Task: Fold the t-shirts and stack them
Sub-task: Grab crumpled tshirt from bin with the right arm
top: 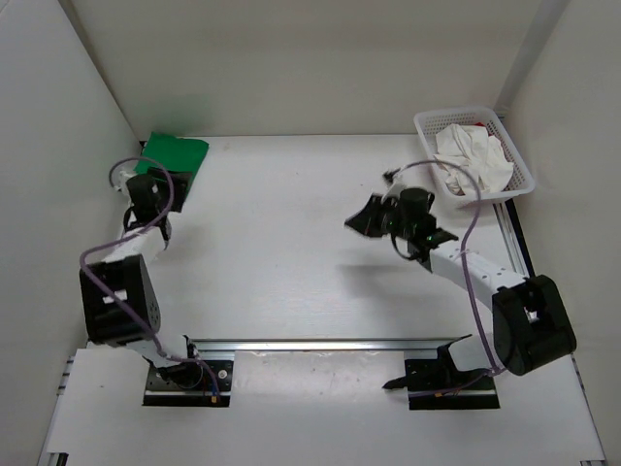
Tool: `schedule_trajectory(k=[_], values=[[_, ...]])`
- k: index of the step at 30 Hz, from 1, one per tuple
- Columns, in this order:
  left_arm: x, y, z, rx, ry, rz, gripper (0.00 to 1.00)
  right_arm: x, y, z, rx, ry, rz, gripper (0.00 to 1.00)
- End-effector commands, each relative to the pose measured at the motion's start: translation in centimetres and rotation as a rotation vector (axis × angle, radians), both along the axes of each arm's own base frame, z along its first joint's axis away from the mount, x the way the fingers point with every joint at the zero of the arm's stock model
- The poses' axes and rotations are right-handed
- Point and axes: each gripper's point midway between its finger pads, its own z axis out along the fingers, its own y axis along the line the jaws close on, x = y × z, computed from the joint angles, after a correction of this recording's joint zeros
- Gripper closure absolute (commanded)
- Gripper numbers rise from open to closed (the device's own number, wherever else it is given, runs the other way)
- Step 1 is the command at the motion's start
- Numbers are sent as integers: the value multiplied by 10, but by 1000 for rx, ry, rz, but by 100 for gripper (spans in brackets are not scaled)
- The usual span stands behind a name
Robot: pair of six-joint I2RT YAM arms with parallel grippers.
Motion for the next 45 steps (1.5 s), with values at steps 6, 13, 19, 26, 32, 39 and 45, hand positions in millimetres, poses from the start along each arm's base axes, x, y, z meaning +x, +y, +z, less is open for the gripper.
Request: schedule_trajectory(k=[6, 13, 19, 26, 32, 39, 45], values=[[-101, -232, 2, 245, -75, -601, 63, 101, -147, 69, -219, -67, -442, 100], [-166, -305, -34, 304, -56, -894, 65, 138, -284, 68, -401, -9, -741, 100], [-219, -347, -45, 311, -89, -1097, 61, 169, -353, 25, -464, 80, -823, 79], [-238, -352, -66, 287, -50, -1179, 55, 210, -386, 15, -501, 79, -806, 49], [-245, -359, -75, 261, -40, -1215, 55, 237, -383, -8, -576, 85, -771, 49], [-240, -353, -78, 263, -26, -1188, 55, 264, -378, -19, -568, 118, -733, 72], [-238, -347, -78, 257, -20, -1170, 55, 260, -361, 60, -575, -17, -766, 100]])
